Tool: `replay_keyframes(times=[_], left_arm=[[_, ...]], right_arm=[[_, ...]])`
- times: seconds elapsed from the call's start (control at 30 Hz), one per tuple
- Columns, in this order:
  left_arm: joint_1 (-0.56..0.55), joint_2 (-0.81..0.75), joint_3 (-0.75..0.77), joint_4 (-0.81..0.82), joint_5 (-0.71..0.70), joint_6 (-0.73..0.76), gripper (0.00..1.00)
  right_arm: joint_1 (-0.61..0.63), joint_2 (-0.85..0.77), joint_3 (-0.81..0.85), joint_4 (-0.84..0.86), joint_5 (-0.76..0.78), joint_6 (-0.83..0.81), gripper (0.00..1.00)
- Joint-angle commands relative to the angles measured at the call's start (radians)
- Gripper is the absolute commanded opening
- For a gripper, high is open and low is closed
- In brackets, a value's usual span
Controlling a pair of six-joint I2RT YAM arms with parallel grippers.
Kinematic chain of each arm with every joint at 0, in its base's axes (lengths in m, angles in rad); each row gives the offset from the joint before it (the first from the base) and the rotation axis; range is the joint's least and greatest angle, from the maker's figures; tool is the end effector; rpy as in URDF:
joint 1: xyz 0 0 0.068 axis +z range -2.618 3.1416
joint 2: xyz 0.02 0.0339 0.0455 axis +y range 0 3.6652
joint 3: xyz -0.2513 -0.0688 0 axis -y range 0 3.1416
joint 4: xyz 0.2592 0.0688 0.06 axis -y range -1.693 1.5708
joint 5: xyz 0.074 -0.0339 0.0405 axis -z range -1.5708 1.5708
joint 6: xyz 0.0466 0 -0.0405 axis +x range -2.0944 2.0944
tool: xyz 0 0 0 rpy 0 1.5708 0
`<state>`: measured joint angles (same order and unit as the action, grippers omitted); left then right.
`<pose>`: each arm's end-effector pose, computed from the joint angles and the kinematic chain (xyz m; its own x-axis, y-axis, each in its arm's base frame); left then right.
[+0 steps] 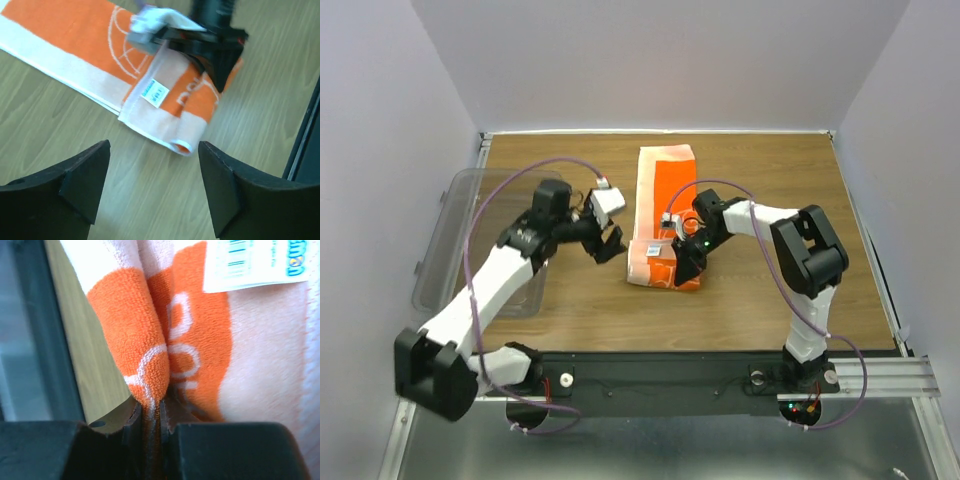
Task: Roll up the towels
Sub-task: Roll the towel
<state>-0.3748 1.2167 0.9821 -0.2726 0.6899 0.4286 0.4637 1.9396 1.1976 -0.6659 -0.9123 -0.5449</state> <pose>0.2637 -0.1356 0.2939 -0.0786 0.3754 -0.9235 0.9156 0.3937 0.0821 0.3045 0.1935 0.1158 -0.5534 -0.6314 -0.5432 -0.7896 0.1902 0.5834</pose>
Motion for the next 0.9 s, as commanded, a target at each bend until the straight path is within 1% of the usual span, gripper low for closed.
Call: replay_keyframes(times=[0.0, 0.03, 0.07, 0.1, 0.13, 0.17, 0.2, 0.23, 0.27, 0.3, 0.33, 0.4, 0.43, 0.47, 0.5, 0.63, 0.77, 0.87], left_arm=[[-0.200, -0.153, -0.211, 0.078, -0.268, 0.271, 0.84], [-0.308, -0.198, -0.253, 0.125, -0.376, 0.291, 0.85], [-0.350, -0.213, -0.319, 0.140, -0.406, 0.312, 0.85], [-0.389, -0.220, -0.345, 0.159, -0.435, 0.356, 0.85], [-0.442, -0.224, -0.368, 0.188, -0.519, 0.367, 0.85], [-0.510, -0.217, -0.385, 0.243, -0.544, 0.387, 0.86], [-0.545, -0.203, -0.398, 0.265, -0.568, 0.406, 0.86], [-0.570, -0.185, -0.414, 0.298, -0.628, 0.429, 0.85], [-0.604, -0.139, -0.421, 0.356, -0.651, 0.436, 0.85], [-0.616, -0.116, -0.425, 0.390, -0.674, 0.441, 0.85], [-0.625, -0.088, -0.440, 0.468, -0.716, 0.456, 0.86], [-0.648, -0.075, -0.470, 0.547, -0.737, 0.484, 0.86], [-0.674, -0.071, -0.500, 0.576, -0.742, 0.502, 0.87], [-0.687, -0.059, -0.514, 0.620, -0.747, 0.545, 0.87], [-0.700, -0.049, -0.525, 0.637, -0.753, 0.564, 0.87], [-0.756, 0.032, -0.572, 0.719, -0.806, 0.637, 0.87], [-0.765, 0.138, -0.559, 0.780, -0.851, 0.644, 0.87], [-0.763, 0.210, -0.543, 0.835, -0.880, 0.642, 0.85]], right_arm=[[-0.030, 0.122, 0.144, -0.257, -0.140, -0.053, 0.13], [-0.039, 0.172, 0.167, -0.280, -0.164, -0.055, 0.13], [-0.042, 0.188, 0.193, -0.309, -0.180, -0.052, 0.13], [-0.046, 0.215, 0.203, -0.319, -0.192, -0.049, 0.13], [-0.049, 0.223, 0.210, -0.325, -0.200, -0.043, 0.13], [-0.053, 0.231, 0.217, -0.327, -0.209, -0.035, 0.13], [-0.053, 0.239, 0.223, -0.331, -0.212, -0.032, 0.13], [-0.054, 0.245, 0.230, -0.339, -0.217, -0.026, 0.13], [-0.053, 0.255, 0.234, -0.343, -0.218, -0.018, 0.14], [-0.054, 0.262, 0.238, -0.343, -0.217, -0.018, 0.14], [-0.054, 0.265, 0.246, -0.351, -0.215, -0.010, 0.14], [-0.056, 0.295, 0.255, -0.367, -0.215, -0.009, 0.15], [-0.056, 0.309, 0.264, -0.400, -0.214, -0.024, 0.15], [-0.057, 0.323, 0.279, -0.415, -0.214, -0.030, 0.15], [-0.056, 0.347, 0.289, -0.452, -0.214, -0.056, 0.15], [-0.057, 0.374, 0.304, -0.486, -0.227, -0.072, 0.16], [-0.057, 0.377, 0.312, -0.509, -0.238, -0.081, 0.16], [-0.057, 0.381, 0.316, -0.521, -0.229, -0.082, 0.16]])
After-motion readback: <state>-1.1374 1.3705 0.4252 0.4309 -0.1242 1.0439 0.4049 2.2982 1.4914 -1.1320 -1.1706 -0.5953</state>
